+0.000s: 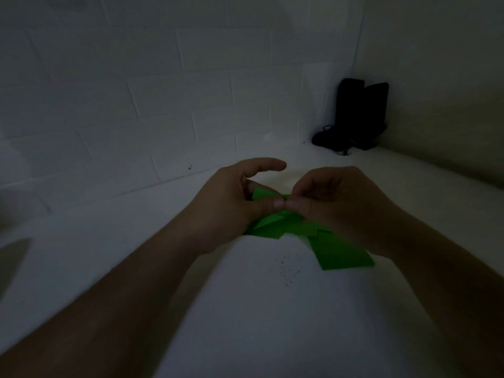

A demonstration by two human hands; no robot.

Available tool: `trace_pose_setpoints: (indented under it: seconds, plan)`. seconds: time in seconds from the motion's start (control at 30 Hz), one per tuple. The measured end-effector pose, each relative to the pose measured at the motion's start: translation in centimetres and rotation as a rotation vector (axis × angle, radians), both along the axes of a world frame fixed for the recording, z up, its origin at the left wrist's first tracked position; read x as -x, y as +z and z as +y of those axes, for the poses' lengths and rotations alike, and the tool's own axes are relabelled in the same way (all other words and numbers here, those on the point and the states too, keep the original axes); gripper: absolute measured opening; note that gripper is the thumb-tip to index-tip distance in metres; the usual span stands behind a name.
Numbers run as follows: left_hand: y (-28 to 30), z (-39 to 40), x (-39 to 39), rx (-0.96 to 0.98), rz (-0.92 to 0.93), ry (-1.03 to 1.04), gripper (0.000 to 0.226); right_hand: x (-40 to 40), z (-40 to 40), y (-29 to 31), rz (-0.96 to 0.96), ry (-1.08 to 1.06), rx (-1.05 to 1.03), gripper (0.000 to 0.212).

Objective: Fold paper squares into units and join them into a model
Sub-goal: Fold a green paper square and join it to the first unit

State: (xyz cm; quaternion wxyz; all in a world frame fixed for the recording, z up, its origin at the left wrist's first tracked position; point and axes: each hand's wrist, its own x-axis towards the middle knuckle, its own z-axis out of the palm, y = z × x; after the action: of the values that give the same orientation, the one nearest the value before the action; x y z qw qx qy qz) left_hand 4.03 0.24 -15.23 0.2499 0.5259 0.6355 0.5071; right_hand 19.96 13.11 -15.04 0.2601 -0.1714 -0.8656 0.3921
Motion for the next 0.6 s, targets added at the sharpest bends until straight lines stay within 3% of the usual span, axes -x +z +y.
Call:
trace_pose_setpoints:
  seconds: [0.4, 0.47, 0.6]
  plan:
    - [-0.33, 0.38, -0.67, -0.036, -0.124, -0.042, 0.074, 0.24, 0.23, -0.43, 0.067, -0.078, -0.047, 0.010]
    - [-0.49, 0.60, -0.75, -0.047, -0.159, -0.026, 0.070, 0.28, 0.27, -0.37, 0.097, -0.068, 0.037, 0.008]
    - [-0.51, 0.66, -0.41, -0.100, -0.260, 0.014, 0.051, -0.09, 0.88, 0.20, 0.179, 0.031, 0.423, 0.007]
